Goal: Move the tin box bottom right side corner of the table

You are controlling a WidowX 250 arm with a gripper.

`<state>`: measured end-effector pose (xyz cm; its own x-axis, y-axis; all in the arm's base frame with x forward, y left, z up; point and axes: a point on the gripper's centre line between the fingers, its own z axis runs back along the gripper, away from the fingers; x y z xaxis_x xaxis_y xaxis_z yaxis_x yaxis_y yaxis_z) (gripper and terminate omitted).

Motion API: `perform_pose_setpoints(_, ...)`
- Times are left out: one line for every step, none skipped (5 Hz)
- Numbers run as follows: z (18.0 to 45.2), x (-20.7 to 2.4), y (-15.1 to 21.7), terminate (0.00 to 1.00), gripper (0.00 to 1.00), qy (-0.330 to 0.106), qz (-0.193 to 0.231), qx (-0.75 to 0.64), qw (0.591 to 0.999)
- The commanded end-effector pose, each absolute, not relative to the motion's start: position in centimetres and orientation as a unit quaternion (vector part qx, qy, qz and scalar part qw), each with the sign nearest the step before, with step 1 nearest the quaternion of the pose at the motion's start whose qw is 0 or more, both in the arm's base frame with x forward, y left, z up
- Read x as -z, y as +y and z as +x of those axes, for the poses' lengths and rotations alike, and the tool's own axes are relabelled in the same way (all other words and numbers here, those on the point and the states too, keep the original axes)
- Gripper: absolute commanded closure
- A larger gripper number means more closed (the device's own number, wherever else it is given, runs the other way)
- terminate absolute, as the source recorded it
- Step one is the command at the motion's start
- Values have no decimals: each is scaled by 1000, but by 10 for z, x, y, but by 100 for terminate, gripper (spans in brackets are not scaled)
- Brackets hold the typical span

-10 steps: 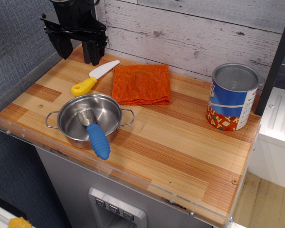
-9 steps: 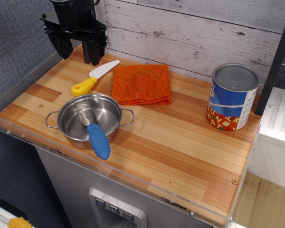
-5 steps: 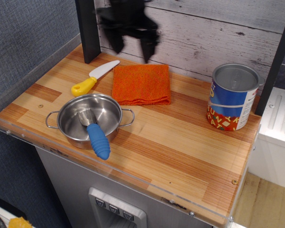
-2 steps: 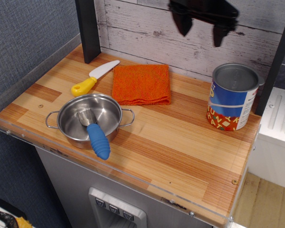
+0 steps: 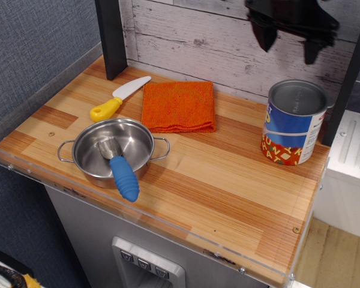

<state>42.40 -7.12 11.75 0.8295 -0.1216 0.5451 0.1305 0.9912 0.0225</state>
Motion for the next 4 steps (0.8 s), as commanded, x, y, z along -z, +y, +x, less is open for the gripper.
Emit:
perform_pose_setpoints(434,-120,-90,0,0,-290,-3,76,954)
perform_pose_setpoints(435,-111,-93,0,0,-289,-14,82,954)
perform_pose_setpoints(433,-104,-96,0,0,-285,-17,90,954)
perform_pose_setpoints(423,-105,-99,0,0,-282,-30,103,953)
